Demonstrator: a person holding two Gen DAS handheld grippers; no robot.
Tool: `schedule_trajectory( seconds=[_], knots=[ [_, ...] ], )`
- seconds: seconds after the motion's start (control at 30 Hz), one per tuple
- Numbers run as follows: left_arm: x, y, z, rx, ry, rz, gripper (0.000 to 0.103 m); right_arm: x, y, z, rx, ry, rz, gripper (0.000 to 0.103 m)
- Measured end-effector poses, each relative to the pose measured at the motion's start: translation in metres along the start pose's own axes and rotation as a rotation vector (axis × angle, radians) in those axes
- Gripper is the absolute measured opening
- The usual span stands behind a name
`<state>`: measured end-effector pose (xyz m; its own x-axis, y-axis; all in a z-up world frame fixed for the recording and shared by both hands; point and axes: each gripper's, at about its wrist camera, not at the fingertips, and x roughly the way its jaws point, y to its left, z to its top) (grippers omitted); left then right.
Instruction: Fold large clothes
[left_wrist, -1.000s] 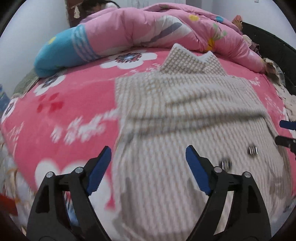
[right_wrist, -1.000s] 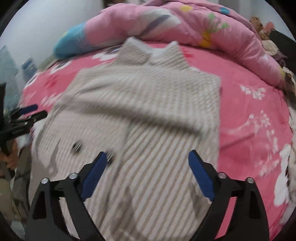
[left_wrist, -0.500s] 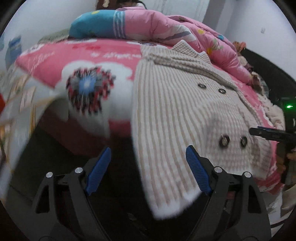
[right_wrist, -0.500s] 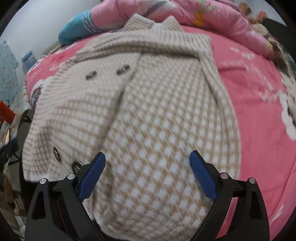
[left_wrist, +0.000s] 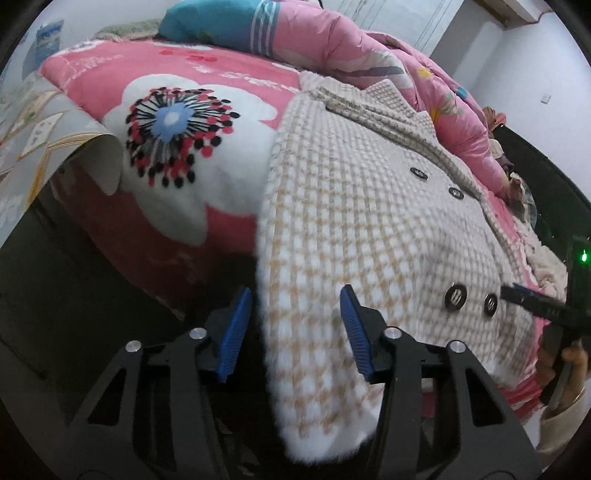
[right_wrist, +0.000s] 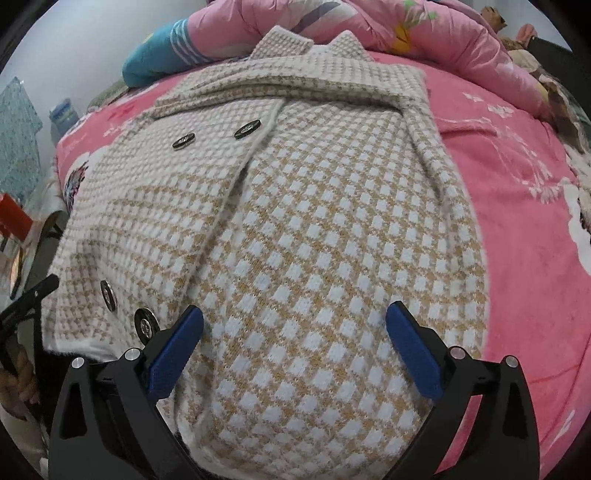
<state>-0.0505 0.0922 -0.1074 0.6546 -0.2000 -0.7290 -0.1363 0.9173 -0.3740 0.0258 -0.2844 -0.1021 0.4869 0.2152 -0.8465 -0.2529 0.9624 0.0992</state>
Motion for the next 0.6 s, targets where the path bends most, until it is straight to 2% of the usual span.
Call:
schedule_trajectory(
  seconds=[0.03,0.23,0.47,0.6],
  knots=[
    [0.0,-0.001,0.002,-0.005,0.003,-0.022,0.04,-0.001,0.0,0.0,0.002,-0.003,-0.001,0.096],
    [-0.008,-0.01,-0.015,0.021,0.036,-0.074,0.039,-0.003,-0.002,-0.002,0.028,-0.014,0.001,0.096],
    [-0.019,0.006,-0.043,-0.073,0.115,-0.152,0.038,-0.001,-0.003,-0.002,0.023,-0.013,0.002,0.096],
    [-0.018,0.006,-0.044,-0.079,0.1,-0.134,0.032,-0.004,-0.005,-0.002,0.026,-0.026,0.031,0.096]
  ],
)
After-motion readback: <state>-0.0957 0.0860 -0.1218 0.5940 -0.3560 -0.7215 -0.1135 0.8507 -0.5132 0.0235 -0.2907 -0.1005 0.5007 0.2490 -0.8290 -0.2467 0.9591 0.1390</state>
